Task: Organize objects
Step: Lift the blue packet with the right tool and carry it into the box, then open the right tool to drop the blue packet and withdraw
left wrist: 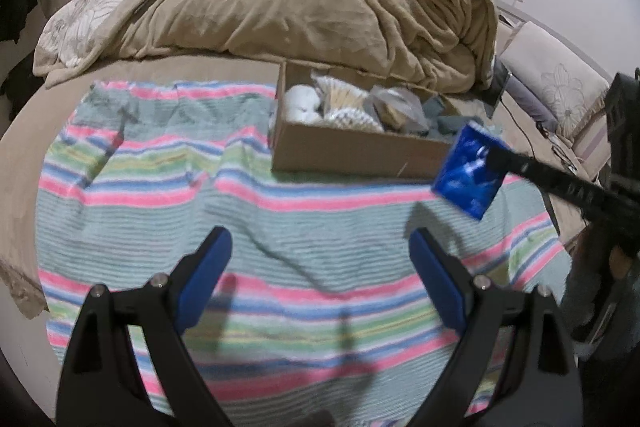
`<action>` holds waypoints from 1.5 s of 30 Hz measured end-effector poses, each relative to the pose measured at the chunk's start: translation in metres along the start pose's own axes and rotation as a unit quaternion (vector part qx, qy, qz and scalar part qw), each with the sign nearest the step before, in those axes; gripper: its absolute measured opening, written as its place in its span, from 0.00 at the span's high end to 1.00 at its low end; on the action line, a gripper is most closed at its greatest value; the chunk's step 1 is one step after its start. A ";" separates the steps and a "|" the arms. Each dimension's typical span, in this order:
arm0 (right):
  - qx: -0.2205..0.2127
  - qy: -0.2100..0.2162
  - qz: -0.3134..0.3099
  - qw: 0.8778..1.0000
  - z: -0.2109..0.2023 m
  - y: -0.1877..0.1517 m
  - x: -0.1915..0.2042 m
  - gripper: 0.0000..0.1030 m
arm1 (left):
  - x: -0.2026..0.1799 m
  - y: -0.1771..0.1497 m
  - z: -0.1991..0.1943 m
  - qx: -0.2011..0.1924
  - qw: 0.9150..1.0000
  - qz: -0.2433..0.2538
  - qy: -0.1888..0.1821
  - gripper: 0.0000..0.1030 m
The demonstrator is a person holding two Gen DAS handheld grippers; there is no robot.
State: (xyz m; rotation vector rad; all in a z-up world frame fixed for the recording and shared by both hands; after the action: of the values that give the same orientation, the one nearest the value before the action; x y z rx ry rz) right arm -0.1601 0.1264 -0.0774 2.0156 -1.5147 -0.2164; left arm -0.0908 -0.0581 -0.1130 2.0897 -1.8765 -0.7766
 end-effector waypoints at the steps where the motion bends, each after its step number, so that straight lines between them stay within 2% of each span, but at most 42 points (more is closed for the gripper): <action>1: -0.005 -0.002 0.002 1.000 -0.002 0.006 -0.005 0.84 | -0.002 0.004 0.000 -0.002 1.000 0.001 0.000 0.11; 10: -0.030 -0.007 0.004 1.000 -0.005 0.043 -0.029 0.84 | -0.014 0.031 0.007 -0.010 1.000 0.015 0.004 0.11; 19: -0.023 -0.011 -0.002 1.000 0.020 0.066 -0.045 0.84 | -0.016 0.066 0.021 -0.028 0.999 0.016 0.007 0.11; 31: 0.014 -0.016 0.002 1.000 0.074 0.072 -0.062 0.84 | -0.015 0.096 0.044 -0.031 0.999 0.016 0.006 0.11; 45: 0.028 -0.031 0.006 0.999 0.104 0.070 -0.071 0.83 | -0.010 0.098 0.070 -0.011 1.000 0.006 0.003 0.11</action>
State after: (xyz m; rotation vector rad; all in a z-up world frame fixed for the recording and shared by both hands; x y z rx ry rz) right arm -0.2897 0.1416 -0.1383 2.0599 -1.5863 -0.2371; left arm -0.2114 -0.0512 -0.1202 2.0623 -1.8676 -0.7852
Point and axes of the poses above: each gripper's, at about its wrist camera, not at the fingertips, and z roughly the way its jaws point, x to its left, y to its top, the point moved 7 cm from there along z, roughly the way its jaws point, and after that the axes turned 12 degrees about x, right-handed, at the moved point
